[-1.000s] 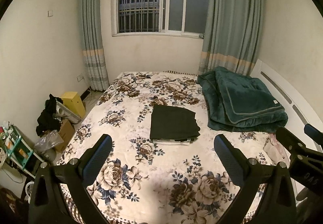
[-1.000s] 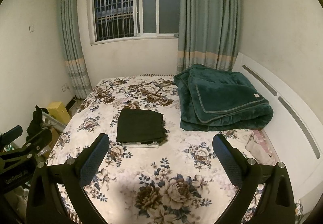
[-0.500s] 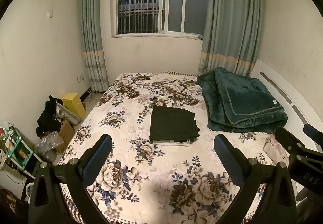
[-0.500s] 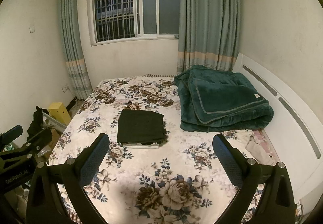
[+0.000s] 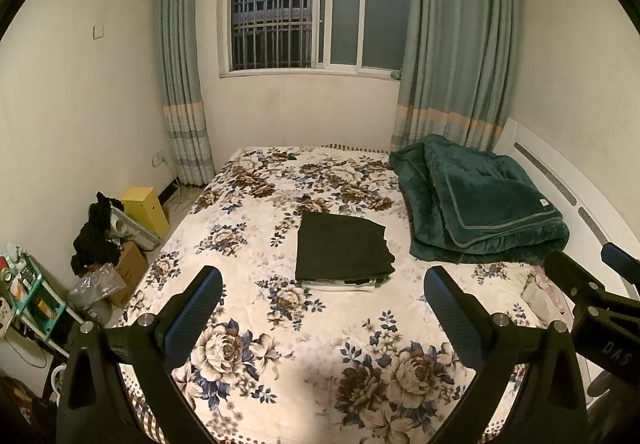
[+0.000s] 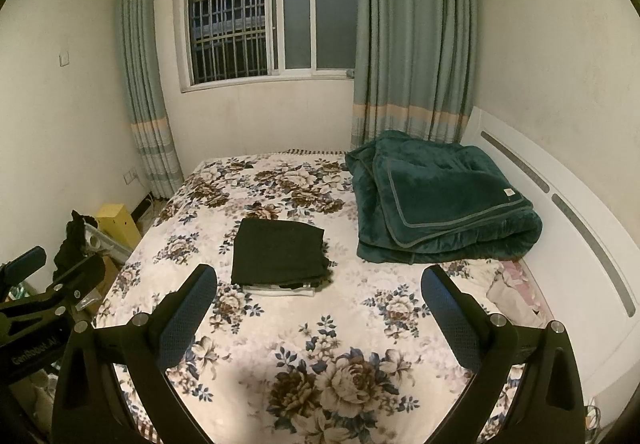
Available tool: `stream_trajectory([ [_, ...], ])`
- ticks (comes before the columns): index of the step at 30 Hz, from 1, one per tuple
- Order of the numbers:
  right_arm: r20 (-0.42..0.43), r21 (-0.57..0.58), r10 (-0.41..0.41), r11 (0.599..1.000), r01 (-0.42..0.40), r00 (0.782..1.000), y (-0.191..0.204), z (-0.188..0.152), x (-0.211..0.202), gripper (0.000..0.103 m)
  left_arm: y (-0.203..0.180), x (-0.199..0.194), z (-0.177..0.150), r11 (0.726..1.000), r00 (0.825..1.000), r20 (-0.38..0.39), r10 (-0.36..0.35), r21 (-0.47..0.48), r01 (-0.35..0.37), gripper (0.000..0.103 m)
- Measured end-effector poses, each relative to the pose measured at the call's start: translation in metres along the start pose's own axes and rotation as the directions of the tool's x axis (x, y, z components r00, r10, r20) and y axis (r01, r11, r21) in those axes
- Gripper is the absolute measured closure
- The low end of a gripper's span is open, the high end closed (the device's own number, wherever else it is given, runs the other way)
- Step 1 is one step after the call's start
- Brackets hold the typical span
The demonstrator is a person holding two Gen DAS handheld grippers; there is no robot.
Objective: Fold small clothes
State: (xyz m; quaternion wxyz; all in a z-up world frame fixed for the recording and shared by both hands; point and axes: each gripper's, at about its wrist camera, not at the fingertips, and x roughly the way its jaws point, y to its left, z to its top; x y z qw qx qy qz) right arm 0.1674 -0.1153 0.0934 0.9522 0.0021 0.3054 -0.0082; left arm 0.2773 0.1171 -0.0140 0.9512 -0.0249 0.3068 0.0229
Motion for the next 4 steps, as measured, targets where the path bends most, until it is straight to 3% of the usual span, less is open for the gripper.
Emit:
stream_trajectory([
  [4,0.000,0.001,-0.001,1.000,0.001,1.000,0.0032,0.0011,-0.0011,0.000,0.0019,-0.0023,0.0104,1.000,1.000,0.015,-0.001,0.007,0.001,0.000],
])
